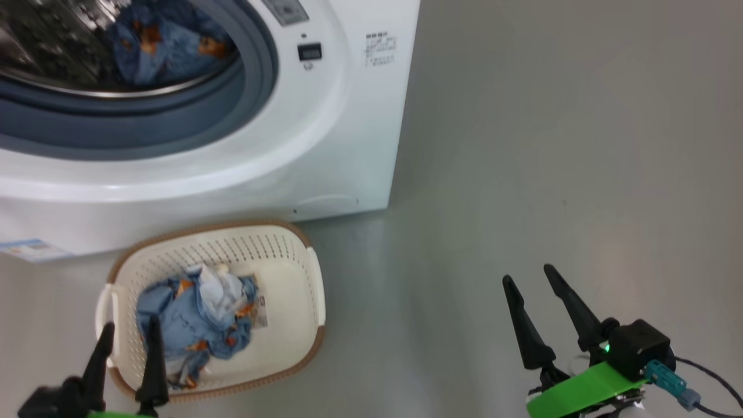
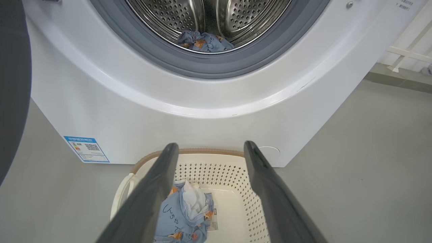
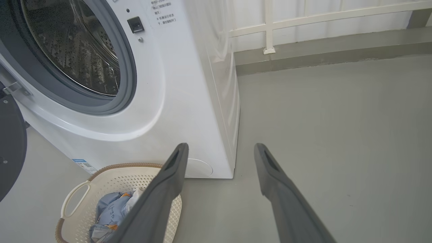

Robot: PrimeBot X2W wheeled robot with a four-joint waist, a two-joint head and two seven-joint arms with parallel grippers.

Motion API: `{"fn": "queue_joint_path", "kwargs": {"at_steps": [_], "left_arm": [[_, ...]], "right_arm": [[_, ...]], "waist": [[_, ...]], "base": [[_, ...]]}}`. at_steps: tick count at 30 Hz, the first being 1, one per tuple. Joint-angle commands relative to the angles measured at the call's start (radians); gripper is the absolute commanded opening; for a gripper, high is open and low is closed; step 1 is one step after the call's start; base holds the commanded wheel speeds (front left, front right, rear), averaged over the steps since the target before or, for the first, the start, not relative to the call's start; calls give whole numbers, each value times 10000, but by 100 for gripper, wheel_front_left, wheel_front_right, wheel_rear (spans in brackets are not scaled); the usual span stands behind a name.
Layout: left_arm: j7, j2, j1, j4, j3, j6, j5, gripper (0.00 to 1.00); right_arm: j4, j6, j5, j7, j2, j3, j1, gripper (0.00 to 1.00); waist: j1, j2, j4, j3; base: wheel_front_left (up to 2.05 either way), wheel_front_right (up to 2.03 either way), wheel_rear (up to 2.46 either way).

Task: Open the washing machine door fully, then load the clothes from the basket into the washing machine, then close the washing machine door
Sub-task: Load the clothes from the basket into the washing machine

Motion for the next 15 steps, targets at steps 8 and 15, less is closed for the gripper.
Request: {"fn": "queue_joint_path", "kwargs": {"at_steps": [8,15], "left_arm": [[-51,733,-1417,597,-156,-32,-645,100],[-51,1041,-2644,1173,-389,-32,-1013,100]], "right_arm": [[-437,16,35,-49,3,398,-614,100],[-623,16,68,-49,3,547,-1067,100]], "waist": [[0,0,-139,2014],[0,0,-281,3017]], "base": [[0,0,0],[0,0,0]]}}
